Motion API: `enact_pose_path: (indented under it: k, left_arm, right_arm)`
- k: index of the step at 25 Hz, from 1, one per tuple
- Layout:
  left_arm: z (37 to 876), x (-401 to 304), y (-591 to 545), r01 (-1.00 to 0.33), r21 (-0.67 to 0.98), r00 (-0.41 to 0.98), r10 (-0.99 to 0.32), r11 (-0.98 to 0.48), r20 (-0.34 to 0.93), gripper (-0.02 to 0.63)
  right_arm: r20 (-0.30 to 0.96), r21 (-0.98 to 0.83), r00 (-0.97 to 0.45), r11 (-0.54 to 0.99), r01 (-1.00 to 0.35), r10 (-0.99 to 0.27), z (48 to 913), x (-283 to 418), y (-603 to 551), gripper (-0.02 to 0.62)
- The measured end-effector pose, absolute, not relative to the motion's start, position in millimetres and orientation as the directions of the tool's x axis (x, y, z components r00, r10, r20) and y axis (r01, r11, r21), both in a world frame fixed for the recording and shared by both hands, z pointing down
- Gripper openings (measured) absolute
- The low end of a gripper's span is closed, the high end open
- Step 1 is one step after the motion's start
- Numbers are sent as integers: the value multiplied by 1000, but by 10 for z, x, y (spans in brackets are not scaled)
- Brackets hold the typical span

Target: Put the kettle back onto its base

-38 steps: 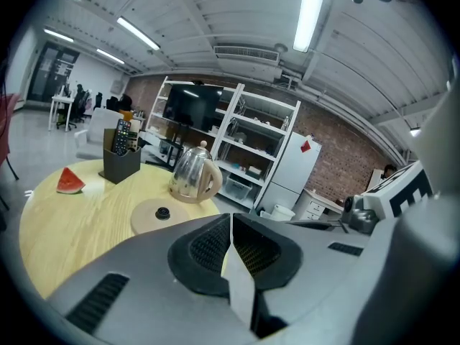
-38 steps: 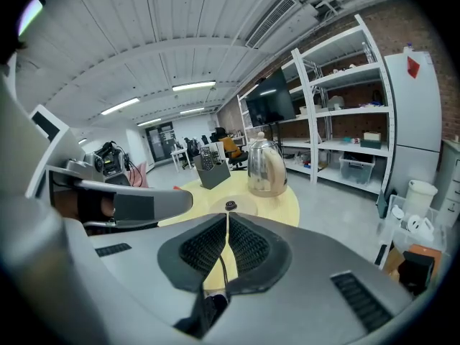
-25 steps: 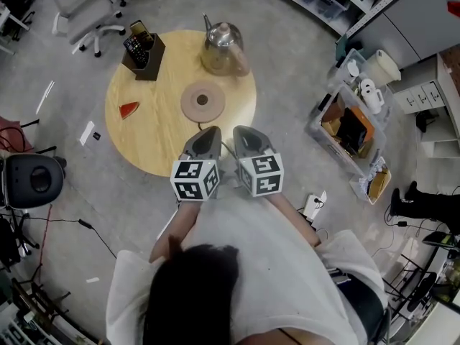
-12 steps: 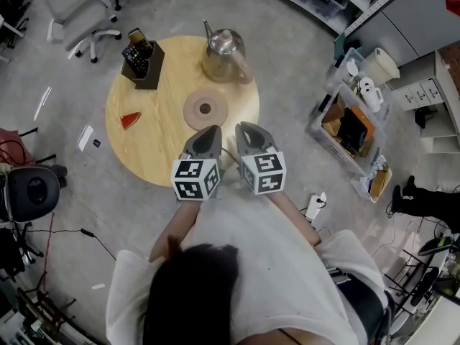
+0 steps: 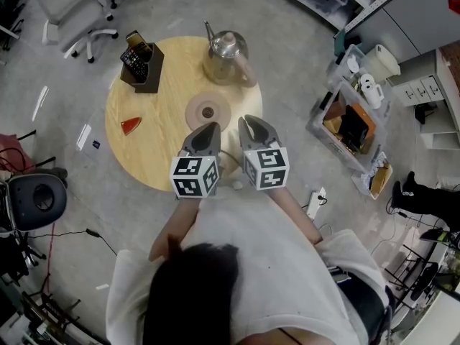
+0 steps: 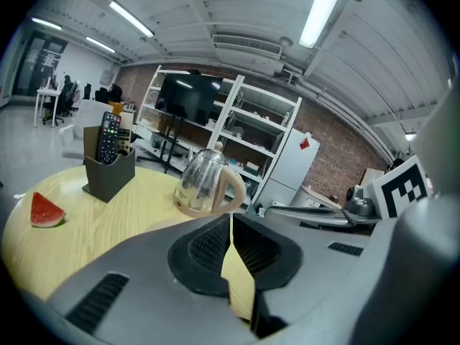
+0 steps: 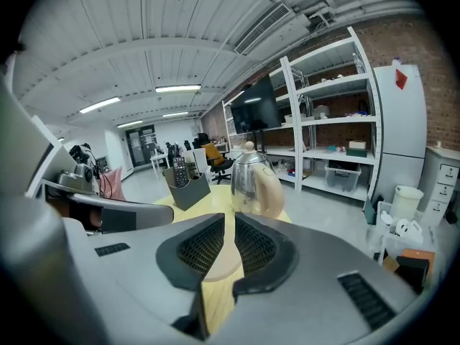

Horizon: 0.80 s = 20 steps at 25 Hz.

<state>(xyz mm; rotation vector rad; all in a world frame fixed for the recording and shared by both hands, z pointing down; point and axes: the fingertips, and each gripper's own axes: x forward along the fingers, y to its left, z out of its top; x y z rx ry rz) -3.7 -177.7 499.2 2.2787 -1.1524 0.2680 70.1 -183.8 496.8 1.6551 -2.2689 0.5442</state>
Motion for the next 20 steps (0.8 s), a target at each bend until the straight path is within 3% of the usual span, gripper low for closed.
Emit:
enact_pose_path:
  k: [10, 20]
  left_arm:
    - [5046, -74, -1972, -790, 401, 609, -668, -463, 428, 35]
    - [5130, -59, -2136, -789, 407, 611, -653, -460, 448, 35]
  right_arm:
    - [413, -160, -303, 259, -953, -859, 4975, 746, -2122, 171]
    - [417, -134, -270, 235, -963, -868, 5016, 941, -2450, 193]
